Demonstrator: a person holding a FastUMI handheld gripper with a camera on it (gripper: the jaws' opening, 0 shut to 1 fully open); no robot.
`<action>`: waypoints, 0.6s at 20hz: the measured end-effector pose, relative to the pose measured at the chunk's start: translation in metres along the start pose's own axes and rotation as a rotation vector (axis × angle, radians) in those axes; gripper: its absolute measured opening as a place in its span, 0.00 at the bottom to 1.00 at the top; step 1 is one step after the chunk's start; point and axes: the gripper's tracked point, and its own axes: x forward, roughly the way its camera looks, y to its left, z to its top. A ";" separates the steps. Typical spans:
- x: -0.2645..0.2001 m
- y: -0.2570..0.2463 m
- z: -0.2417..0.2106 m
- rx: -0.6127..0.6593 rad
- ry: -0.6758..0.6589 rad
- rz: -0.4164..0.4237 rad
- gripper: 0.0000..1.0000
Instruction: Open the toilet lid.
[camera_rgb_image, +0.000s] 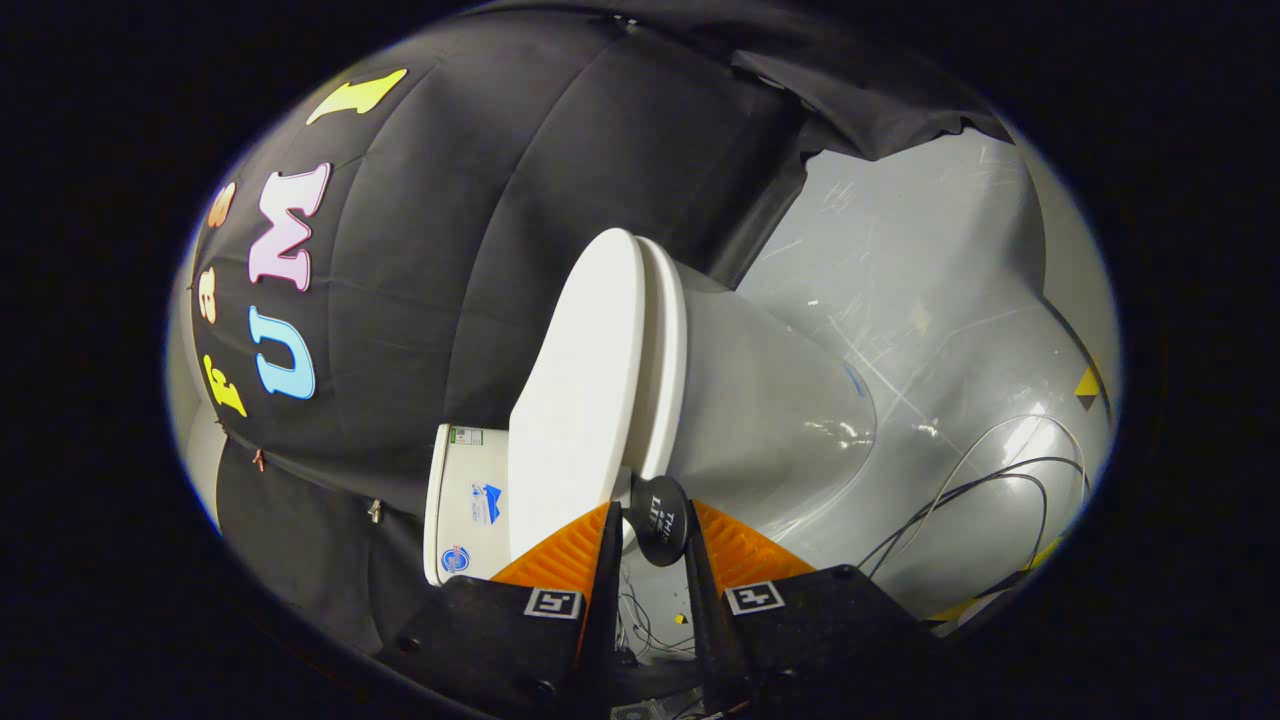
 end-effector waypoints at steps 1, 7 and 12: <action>0.000 0.001 0.002 0.007 -0.007 0.003 0.38; 0.001 -0.004 0.008 0.114 -0.020 0.011 0.11; 0.001 -0.004 0.008 0.132 -0.004 0.020 0.11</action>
